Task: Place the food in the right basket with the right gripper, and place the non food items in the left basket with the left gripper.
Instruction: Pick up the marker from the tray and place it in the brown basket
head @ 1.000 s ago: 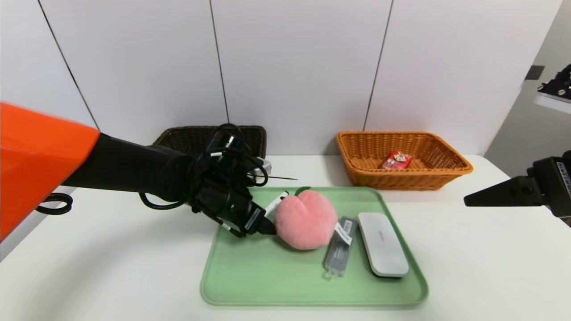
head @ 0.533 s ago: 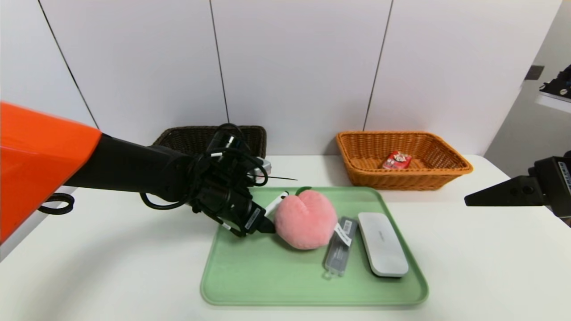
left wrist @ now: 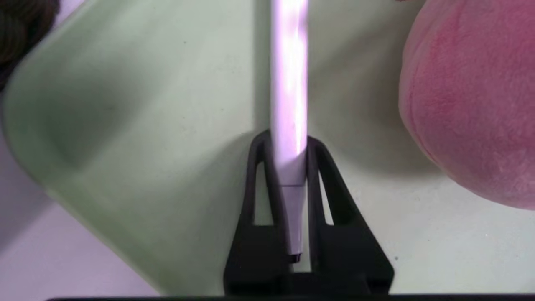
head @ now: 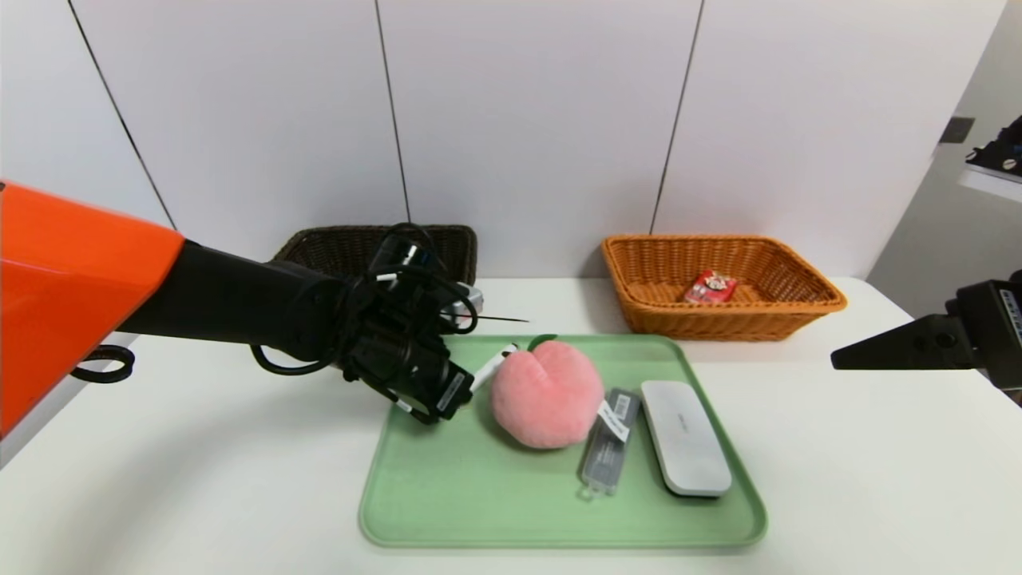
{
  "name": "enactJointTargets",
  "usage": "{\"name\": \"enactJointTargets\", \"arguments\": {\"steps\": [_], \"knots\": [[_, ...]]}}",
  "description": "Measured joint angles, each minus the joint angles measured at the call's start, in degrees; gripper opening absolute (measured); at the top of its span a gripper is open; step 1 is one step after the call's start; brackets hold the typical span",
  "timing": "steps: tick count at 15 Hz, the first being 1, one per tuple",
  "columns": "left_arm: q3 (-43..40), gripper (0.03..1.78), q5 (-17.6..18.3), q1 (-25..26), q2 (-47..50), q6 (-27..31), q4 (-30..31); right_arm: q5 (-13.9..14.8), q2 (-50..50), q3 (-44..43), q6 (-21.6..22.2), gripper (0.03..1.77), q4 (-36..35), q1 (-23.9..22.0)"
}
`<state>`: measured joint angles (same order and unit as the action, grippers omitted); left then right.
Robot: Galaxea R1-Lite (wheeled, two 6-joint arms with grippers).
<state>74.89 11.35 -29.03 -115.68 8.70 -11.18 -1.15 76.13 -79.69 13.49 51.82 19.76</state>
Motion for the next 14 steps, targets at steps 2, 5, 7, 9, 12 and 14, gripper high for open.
{"name": "enactJointTargets", "arguments": {"steps": [2,5,7,9,12,14], "knots": [[0.0,0.17,0.0,0.0,0.0,0.0,0.0,0.0,0.0,0.0,0.0,1.70,0.0,0.0],[-0.2,0.17,-0.2,0.0,0.3,0.2,0.0,0.0,0.0,0.0,0.1,1.70,0.0,0.0],[-0.5,0.17,-0.3,0.1,0.9,0.2,-0.3,-0.5,0.0,0.0,0.1,1.70,0.0,-0.1],[-0.9,0.17,-0.3,0.3,2.5,0.2,-0.4,-0.7,-0.1,0.0,1.1,1.70,0.0,-0.1],[-1.8,0.17,-0.3,1.2,6.1,0.4,-0.4,-0.8,-0.1,0.0,1.2,1.70,0.0,-0.1],[-3.4,0.17,-0.3,2.0,8.7,0.6,-0.4,-0.8,-0.2,-0.1,1.2,1.70,0.0,-0.1]]}}
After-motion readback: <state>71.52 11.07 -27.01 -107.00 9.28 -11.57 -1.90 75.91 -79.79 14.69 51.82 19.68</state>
